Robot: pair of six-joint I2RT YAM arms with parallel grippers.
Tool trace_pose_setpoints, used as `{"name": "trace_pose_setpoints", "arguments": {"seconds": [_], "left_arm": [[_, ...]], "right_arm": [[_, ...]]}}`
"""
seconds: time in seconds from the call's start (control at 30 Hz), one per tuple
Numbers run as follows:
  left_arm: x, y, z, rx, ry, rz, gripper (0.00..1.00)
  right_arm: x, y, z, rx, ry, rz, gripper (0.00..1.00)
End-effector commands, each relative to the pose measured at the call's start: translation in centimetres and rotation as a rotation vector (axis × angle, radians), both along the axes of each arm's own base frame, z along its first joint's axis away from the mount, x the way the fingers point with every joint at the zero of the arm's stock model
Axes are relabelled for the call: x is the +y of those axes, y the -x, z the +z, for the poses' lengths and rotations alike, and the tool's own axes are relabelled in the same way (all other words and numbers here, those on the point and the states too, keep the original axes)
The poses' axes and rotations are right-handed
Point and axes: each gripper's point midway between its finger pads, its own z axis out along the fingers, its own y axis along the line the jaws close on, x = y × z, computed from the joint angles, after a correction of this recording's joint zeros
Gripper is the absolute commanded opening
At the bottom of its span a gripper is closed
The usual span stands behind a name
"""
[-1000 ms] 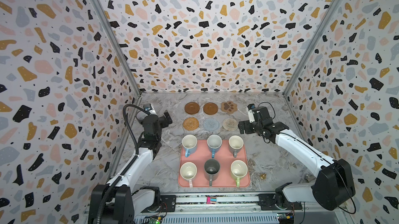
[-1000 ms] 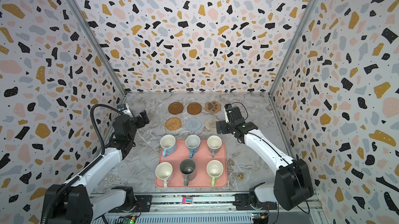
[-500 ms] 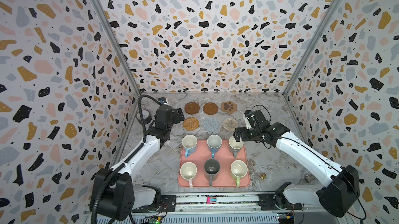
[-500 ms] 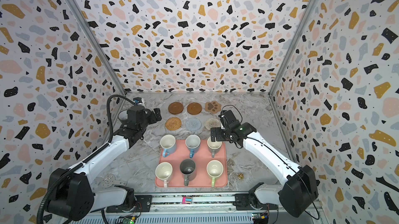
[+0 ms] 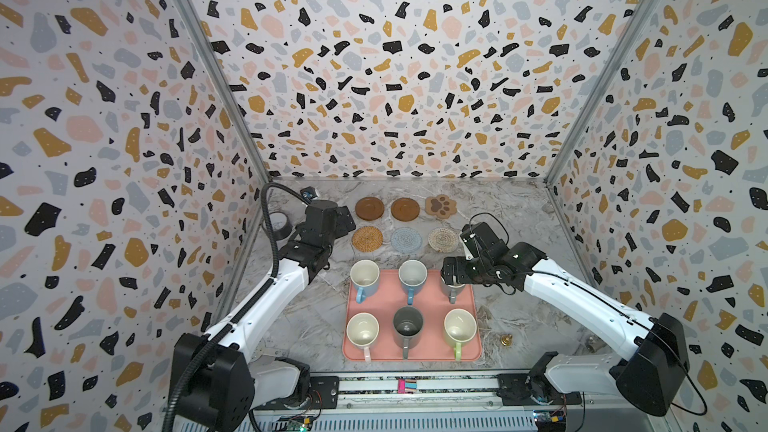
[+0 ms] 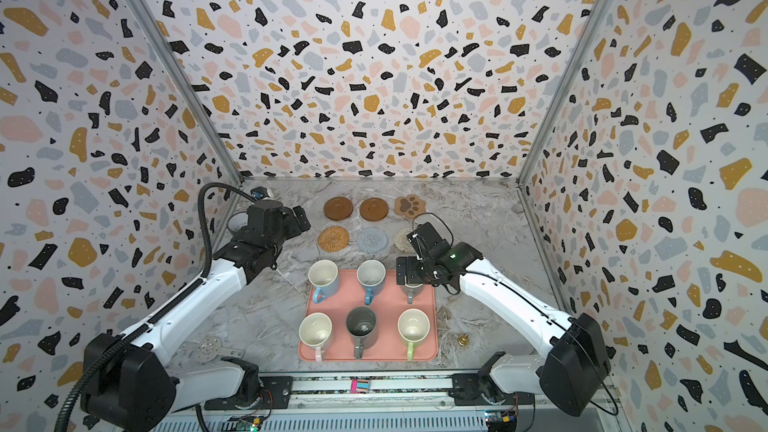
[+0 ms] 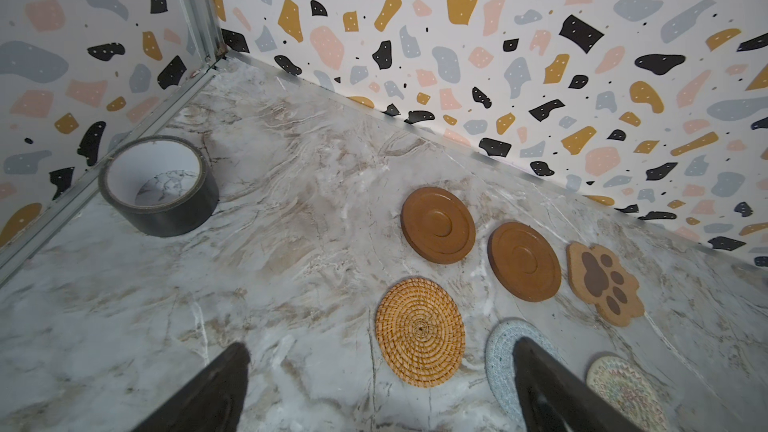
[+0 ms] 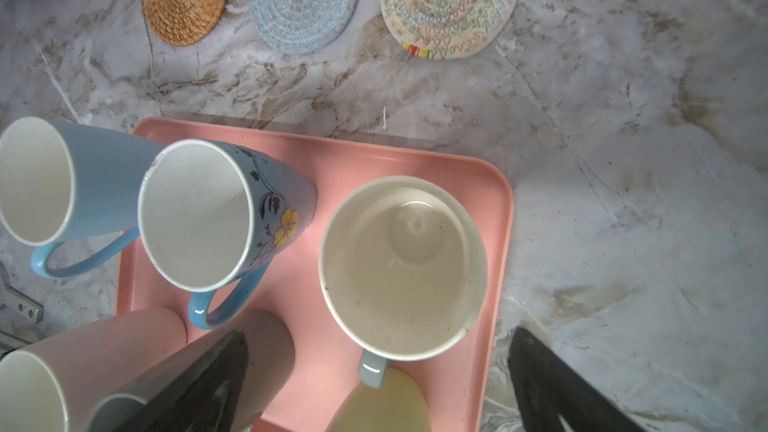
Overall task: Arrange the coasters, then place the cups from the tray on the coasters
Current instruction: 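Move the right gripper over the mugs on the pink tray while the left gripper rises, then lower the right gripper onto the white mug nearest the coasters and grasp it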
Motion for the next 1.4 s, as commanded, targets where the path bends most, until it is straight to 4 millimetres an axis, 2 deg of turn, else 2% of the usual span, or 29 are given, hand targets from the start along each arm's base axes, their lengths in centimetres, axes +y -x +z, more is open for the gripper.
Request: {"name": "trace_pose_setpoints", "arguments": {"seconds": [0.0,0.3,0.43,0.87,1.17,1.37], "left_arm": [[-1.2,0.3,1.2,-0.046,0.040,-0.063,0.99],[-2.2,-0.8,2.3,-0.101,0.069,-0.093,0.99],[-2.8,-1.3,2.0,-0.089,0.068,-0.119,1.00],[-2.5,-0.7,0.0,-0.069,0.093,-0.100,1.00],[-2.4,-0.8,0.1,-0.074,0.089,-0.097,1.00],[-2.6,-0.9,-0.1,-0.068,0.093,-0.102,1.00]], "right_arm": [[-1.4,1.6,-0.5,0.036,0.036,-0.039,0.99],[-0.8,3.0,-2.6,0.073,0.063,-0.041,0.97],[-0.8,3.0,-3.5,0.086,0.093,-0.036,0.96],[-1.1,1.4,-5.1,0.083,0.202,0.010,0.94],[-2.8,0.8,-5.2,0.072,0.224,-0.002,0.89],[-2.8,0.5,-5.4,0.060,0.222,0.031,0.86]]}}
